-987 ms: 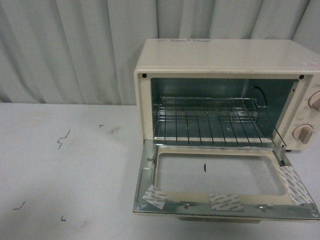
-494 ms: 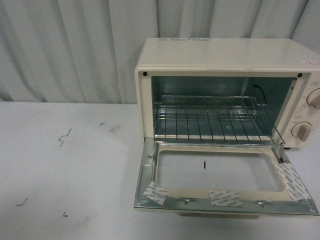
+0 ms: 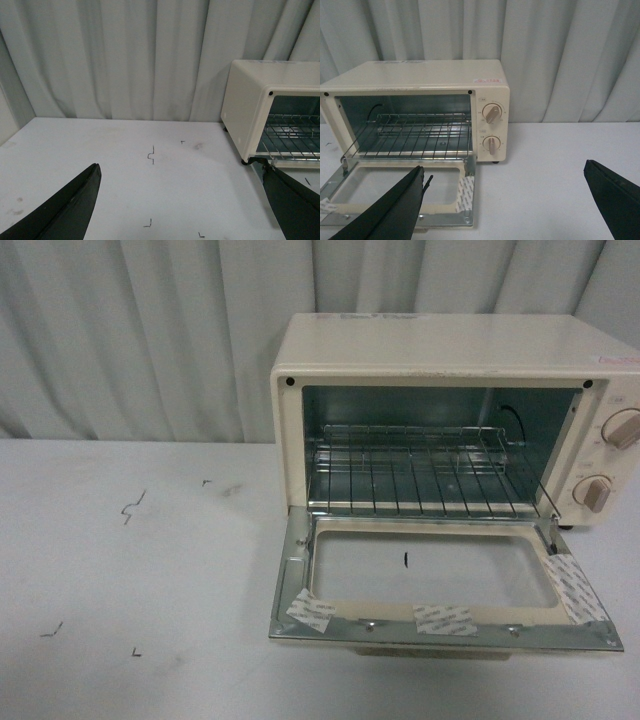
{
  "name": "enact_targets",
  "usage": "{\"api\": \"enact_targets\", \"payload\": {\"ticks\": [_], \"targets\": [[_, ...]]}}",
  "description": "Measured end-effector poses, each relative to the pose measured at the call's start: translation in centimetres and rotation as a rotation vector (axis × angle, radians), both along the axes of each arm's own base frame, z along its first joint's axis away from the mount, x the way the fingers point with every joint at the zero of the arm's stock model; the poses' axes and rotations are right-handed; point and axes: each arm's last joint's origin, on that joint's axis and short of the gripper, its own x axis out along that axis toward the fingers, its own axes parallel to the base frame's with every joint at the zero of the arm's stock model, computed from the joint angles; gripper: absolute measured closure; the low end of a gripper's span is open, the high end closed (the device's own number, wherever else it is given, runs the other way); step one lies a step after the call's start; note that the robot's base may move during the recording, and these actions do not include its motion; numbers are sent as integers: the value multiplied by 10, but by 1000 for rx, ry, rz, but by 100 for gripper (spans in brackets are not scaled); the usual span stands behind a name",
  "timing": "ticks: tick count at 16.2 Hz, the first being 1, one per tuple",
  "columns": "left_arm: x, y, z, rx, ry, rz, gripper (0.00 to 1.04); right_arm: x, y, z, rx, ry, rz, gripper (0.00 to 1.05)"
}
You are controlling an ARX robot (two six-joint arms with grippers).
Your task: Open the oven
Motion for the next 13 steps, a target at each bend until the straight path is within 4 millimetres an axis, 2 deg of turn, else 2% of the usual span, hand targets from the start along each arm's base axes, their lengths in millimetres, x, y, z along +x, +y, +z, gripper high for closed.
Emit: {"api": "enact_targets", "payload": {"ticks": [13], "targets": [[0, 0, 0, 0, 0, 0, 7, 0, 0, 0, 0, 0, 0, 6]]}}
